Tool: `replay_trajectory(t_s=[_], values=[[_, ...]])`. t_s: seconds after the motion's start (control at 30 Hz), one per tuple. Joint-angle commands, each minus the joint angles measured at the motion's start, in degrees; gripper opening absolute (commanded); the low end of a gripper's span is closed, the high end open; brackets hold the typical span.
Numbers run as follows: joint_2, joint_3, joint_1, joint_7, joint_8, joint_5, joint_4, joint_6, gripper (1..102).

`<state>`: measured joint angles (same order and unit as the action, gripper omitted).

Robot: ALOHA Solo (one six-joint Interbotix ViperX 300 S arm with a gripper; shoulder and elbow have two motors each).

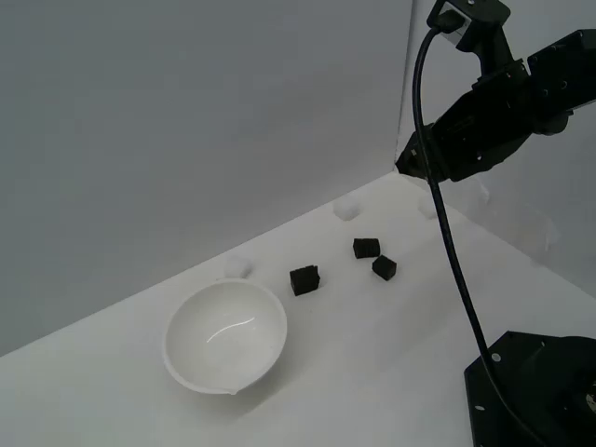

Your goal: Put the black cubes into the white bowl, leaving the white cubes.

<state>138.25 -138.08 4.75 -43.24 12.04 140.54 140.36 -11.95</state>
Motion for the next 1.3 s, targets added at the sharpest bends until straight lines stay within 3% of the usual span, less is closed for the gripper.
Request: replay_trajectory(t_s=[0.0, 0.17, 0.27, 0.5, 0.77, 1.0, 1.27], values=[[-0.7, 0.5, 1.1, -1.0, 0.7, -1.8, -1.3, -0.8, 31], [-3.2, 3.1, 1.1, -3.1, 0.7, -1.7, -1.2, -0.8, 62], [-4.0, 4.0, 1.1, -3.1, 0.9, -1.6, -1.1, -0.8, 99], [-6.6, 6.6, 1.1, -3.1, 1.2, -1.0, -0.8, -0.7, 100], [-16.3, 16.2, 1.1, -3.1, 1.7, -0.6, -0.4, -0.8, 100], [-23.8, 23.7, 1.1, -3.0, 3.4, -0.8, -0.4, -0.8, 100], [-30.1, 30.0, 1.1, -0.2, 5.0, -0.7, -0.4, -0.7, 100]])
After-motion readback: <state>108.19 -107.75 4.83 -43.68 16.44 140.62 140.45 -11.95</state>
